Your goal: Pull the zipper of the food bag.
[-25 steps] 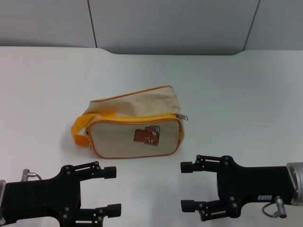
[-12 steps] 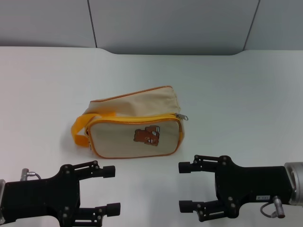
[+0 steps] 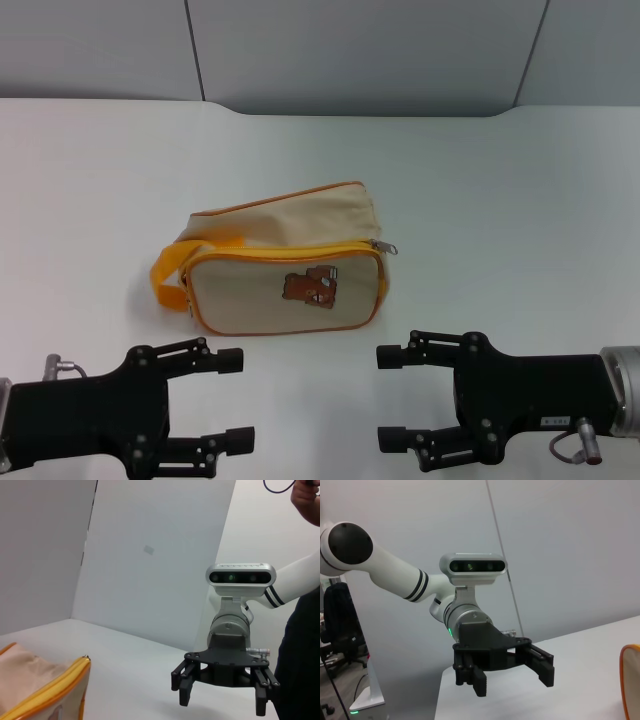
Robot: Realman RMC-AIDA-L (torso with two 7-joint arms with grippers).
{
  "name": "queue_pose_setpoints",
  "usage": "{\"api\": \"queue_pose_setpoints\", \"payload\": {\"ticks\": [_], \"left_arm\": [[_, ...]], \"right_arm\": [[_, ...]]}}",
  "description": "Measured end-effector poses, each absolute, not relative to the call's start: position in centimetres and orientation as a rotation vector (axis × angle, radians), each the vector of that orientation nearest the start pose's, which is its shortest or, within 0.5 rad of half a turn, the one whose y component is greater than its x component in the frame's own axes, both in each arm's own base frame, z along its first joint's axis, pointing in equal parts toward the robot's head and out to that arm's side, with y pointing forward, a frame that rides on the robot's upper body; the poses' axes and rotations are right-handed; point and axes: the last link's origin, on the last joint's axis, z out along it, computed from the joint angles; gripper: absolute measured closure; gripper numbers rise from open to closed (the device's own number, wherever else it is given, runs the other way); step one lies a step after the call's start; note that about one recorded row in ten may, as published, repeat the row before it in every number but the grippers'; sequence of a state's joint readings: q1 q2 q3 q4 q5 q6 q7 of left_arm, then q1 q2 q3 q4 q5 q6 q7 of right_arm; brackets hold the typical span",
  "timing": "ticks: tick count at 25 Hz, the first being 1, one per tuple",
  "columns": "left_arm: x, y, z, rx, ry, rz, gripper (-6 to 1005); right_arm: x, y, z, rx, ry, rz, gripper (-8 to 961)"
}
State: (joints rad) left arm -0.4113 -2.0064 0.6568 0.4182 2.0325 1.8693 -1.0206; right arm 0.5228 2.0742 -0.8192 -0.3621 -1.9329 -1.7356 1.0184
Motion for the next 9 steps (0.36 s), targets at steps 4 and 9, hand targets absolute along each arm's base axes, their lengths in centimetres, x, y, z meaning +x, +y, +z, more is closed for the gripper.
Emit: {"api": "queue_pose_setpoints", "payload": {"ticks": [4,9], "left_arm": [[-29.3,24.28,-0.22,-2.891,-0.439,-0.976,177],[-29.32,24.22,-0.29,-2.889,-0.433,-0.977,177]], "right_arm": [[25.3,26.6,-4.94,-2.971,0.357,0.98,120],[25.34,26.51,-4.98,-2.969,0.355,0.982,120]]}}
